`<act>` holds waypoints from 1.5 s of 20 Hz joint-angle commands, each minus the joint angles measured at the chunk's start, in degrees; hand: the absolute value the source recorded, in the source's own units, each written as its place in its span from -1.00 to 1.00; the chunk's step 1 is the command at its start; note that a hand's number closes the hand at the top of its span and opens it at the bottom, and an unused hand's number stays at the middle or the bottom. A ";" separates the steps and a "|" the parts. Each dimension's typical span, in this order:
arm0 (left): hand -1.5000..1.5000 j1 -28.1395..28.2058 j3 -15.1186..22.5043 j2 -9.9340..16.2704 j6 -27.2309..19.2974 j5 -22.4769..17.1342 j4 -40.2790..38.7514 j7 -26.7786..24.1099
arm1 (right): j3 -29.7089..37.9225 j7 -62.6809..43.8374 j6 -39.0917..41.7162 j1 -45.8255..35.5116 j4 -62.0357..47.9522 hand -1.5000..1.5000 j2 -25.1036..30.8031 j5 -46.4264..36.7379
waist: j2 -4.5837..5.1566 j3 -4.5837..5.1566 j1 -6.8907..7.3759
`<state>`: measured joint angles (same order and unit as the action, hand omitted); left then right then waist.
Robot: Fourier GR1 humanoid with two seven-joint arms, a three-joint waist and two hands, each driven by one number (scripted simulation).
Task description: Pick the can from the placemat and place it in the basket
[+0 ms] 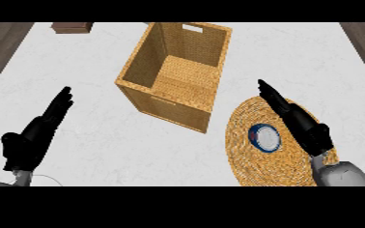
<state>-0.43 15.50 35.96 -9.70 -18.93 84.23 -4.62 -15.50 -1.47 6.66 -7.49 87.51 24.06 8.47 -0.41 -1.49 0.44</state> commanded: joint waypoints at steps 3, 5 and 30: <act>0.00 -3.84 -3.04 -1.54 -2.54 -0.92 -1.70 3.65 | 8.61 7.97 5.83 -9.19 2.75 1.00 0.72 8.15 | 0.62 1.40 -0.31; 0.00 -5.42 -4.76 -1.75 -2.70 -3.02 -2.47 5.33 | 12.94 10.22 7.01 -16.07 5.98 1.00 0.54 12.66 | 0.65 1.38 -0.10; 0.00 -10.32 -6.75 -4.84 -1.82 -4.48 -6.92 11.47 | -9.02 -40.10 17.95 -27.60 35.46 -1.00 3.82 -45.82 | -0.85 1.93 -2.51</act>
<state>-10.30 9.12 31.42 -11.30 -23.32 77.29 6.61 -28.18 -30.04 16.49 -29.47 119.92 25.16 -36.13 -1.15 0.43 -1.84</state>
